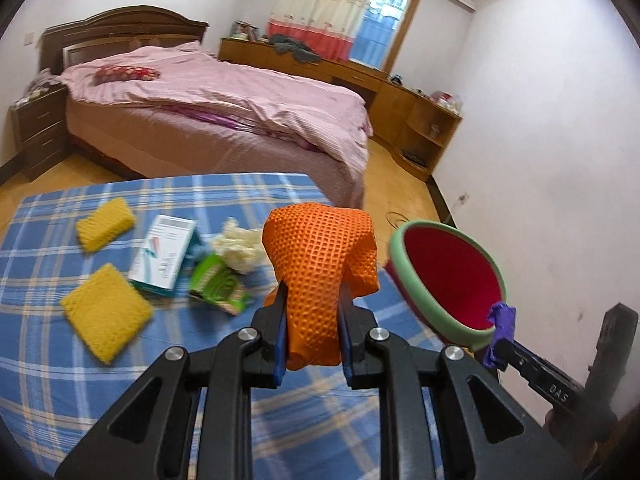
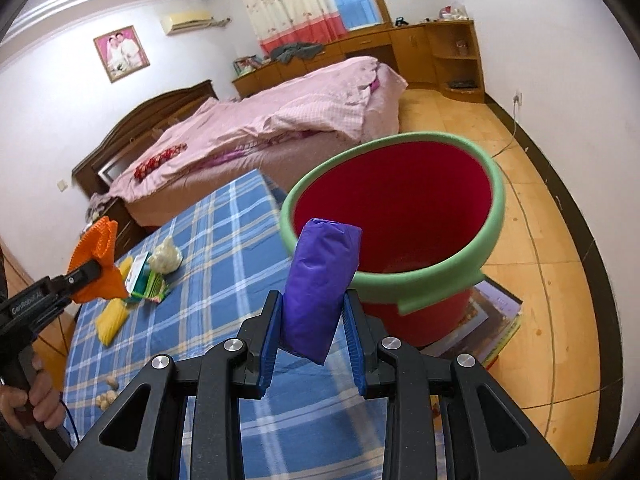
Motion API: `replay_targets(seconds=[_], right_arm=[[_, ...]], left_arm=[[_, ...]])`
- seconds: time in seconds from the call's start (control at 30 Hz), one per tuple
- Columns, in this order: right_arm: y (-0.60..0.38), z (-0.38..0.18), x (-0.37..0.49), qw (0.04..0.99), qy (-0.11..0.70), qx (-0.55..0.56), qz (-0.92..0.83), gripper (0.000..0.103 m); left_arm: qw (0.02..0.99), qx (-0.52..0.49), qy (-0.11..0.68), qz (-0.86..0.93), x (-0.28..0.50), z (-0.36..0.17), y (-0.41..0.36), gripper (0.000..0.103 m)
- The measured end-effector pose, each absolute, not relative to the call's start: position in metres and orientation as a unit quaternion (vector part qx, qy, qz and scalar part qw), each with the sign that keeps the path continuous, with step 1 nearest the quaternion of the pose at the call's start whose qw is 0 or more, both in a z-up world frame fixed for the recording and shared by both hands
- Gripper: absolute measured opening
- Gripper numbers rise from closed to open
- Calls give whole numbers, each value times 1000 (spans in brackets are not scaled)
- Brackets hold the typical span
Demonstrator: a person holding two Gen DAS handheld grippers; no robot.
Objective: Collect trash
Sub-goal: 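Lift both items and carry them toward the red bin, then hold both items over the red bin and open both grippers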
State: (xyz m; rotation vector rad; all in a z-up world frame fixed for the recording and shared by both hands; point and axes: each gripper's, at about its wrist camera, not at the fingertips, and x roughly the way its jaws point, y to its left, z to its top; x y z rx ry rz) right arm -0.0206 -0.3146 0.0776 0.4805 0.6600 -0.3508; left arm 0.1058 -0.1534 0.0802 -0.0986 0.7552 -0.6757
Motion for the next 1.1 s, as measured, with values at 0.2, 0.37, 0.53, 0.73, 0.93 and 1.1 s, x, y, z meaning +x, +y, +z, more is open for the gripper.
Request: replay_targets(seconds=[0.2,0.37,0.53,0.73,0.93,1.1], right_arm=[[-338,83,-24,906,302,236,-177,30],[-358,89,-24,913,289,229,-177,30],[-376,93,-23,916,280,226,-177,30],[-398,94,-17,919,278,215,-180,30],[-421,87,-8,916,284,212,-186,30],[-433,77,-2,912,292,221,-184,30]], left_arm=[[863,-26,370,-343,98,82,-188,20],[859,-1,367,-358,93,85,-221,20],[851,29,375,-366,94,79,-257,20],[841,49,379,-382,99,71,-299,20],[827,64,388,-401,100,58,-339,20],[816,83,396,-413,100,45,-362,20]])
